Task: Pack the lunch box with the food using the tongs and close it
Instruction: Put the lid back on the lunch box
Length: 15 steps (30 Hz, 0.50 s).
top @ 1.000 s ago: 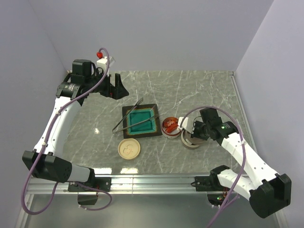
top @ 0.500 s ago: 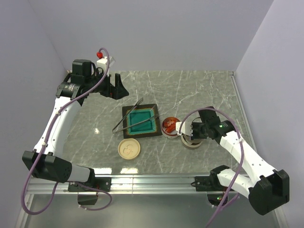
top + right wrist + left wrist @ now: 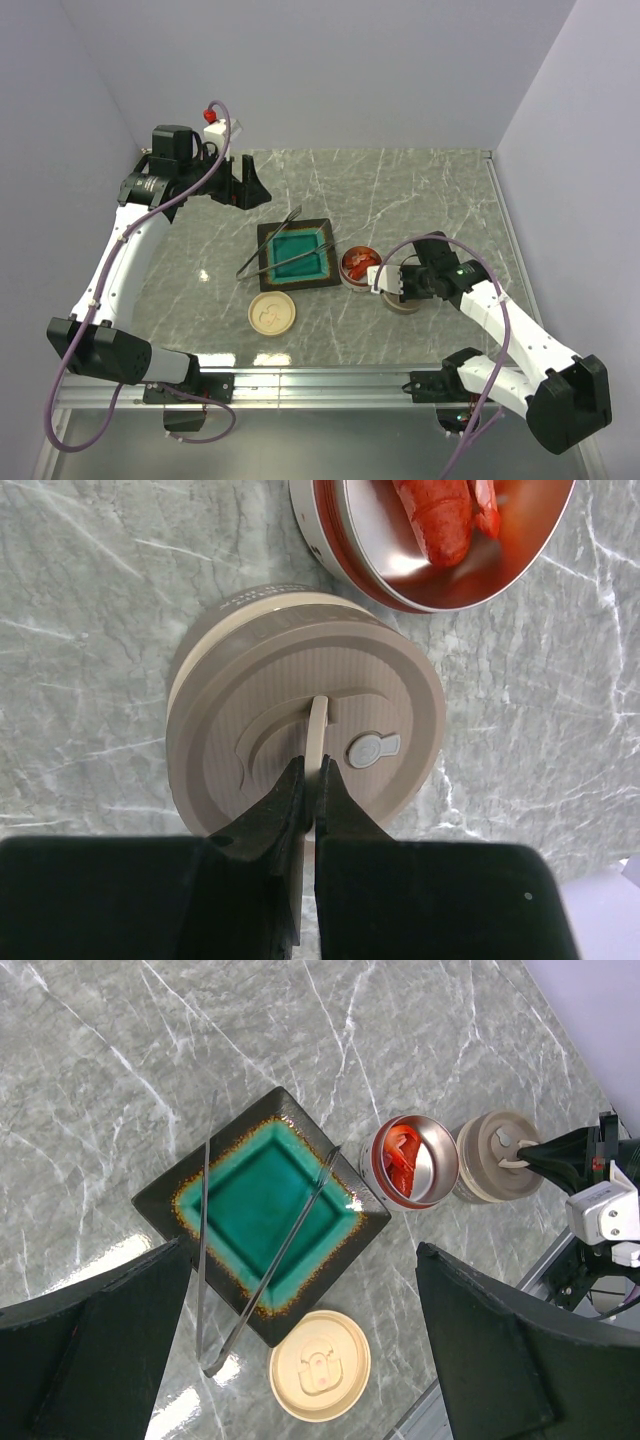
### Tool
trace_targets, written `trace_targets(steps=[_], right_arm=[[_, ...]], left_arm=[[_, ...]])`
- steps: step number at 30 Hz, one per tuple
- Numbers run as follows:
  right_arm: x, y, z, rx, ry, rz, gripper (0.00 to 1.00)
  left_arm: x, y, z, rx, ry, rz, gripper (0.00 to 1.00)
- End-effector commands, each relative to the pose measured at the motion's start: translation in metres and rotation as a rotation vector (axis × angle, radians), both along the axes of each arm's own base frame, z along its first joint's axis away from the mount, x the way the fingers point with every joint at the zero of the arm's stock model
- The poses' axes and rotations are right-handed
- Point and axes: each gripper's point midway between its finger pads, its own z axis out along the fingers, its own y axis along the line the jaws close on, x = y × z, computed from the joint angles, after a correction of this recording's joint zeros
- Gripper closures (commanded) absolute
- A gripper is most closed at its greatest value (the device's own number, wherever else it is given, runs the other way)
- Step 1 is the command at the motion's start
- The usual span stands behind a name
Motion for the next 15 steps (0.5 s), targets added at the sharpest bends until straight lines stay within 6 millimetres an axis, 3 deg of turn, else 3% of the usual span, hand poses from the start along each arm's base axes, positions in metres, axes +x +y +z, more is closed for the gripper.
trace_targets(steps=[1, 15], right_arm=[[0.0078, 0.0049, 0.0081, 0.018, -0.054, 0.0, 1.0], [0.0065, 0.0049, -0.0002, 0.004, -0.023, 0.005, 1.0]], left_arm=[[-0.0012, -0.0012, 0.0103, -0.009, -0.055, -0.025, 0.01], [-0.0019, -0.0009, 0.0099, -0.011, -0.055, -0.03, 0.01]])
